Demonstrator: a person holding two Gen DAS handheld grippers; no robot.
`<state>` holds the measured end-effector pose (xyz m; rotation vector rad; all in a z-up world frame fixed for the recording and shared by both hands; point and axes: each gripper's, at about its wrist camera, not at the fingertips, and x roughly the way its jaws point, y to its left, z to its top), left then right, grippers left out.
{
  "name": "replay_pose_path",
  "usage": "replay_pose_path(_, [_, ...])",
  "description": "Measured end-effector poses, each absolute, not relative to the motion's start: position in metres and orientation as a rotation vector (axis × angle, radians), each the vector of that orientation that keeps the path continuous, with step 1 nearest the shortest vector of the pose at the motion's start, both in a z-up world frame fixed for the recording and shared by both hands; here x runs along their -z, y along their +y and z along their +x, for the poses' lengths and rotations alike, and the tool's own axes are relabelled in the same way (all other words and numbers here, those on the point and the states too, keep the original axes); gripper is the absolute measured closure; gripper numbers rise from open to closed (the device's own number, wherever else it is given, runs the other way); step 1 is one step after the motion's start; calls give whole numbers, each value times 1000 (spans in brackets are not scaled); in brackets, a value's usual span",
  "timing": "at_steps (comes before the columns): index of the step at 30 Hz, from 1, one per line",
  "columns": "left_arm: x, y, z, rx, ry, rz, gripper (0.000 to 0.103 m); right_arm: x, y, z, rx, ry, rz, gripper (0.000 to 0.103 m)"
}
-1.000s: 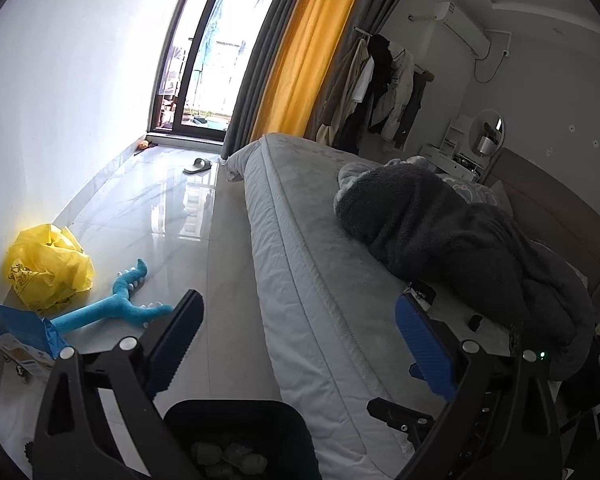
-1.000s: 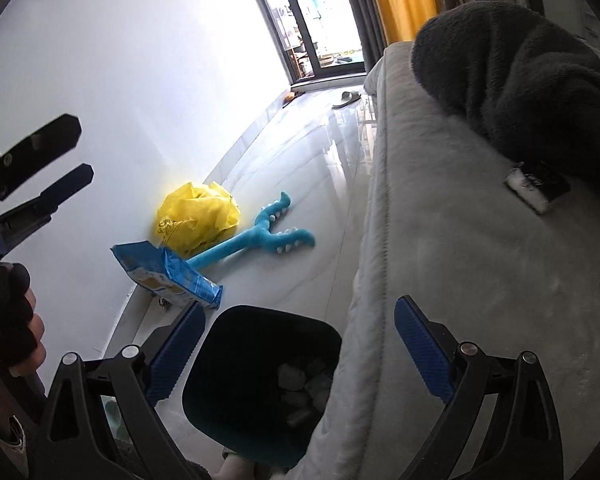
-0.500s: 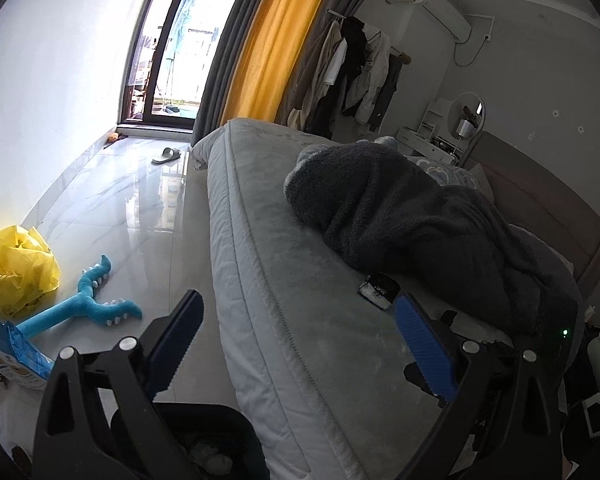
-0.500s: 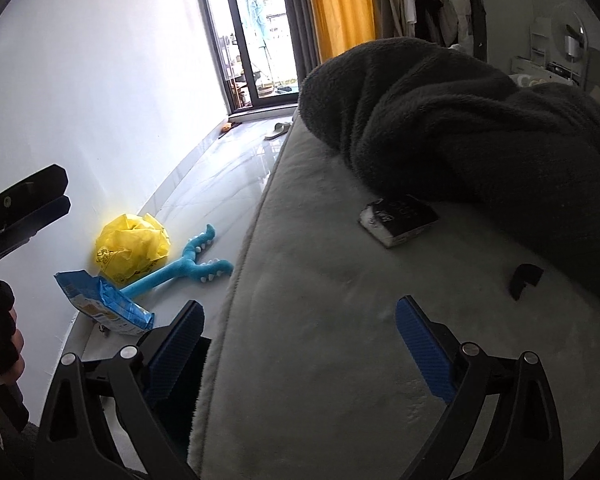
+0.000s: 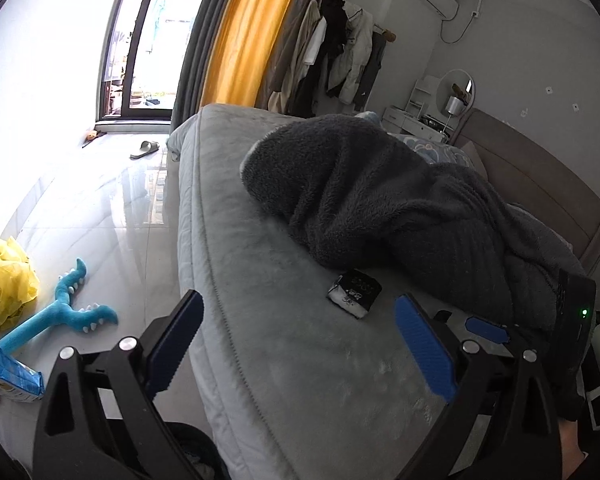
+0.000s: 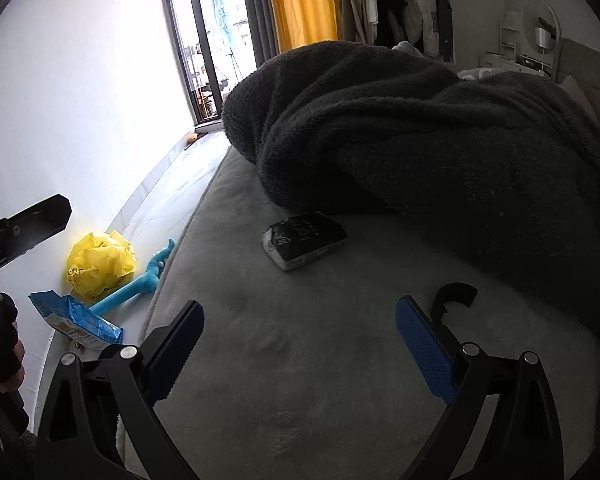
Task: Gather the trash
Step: 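Move both tools back over the bed toward the black tissue pack, then close the left tool on the black 'Face' tissue pack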
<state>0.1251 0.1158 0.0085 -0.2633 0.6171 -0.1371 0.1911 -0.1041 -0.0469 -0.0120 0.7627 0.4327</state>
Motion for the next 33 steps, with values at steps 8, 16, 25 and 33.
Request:
replay_pose_path(8, [3, 95, 153, 156, 652, -261, 5, 57, -136, 220, -380, 782, -28, 6])
replay_pose_path(16, [16, 79, 180, 161, 694, -263, 5, 76, -162, 245, -353, 823, -54, 6])
replay_pose_path(25, [36, 51, 212, 213, 765, -210, 5, 107, -176, 269, -385, 869, -92, 12])
replay_pose_path(33, [60, 27, 220, 264, 794, -126, 5, 125, -187, 274, -427, 898, -77, 33])
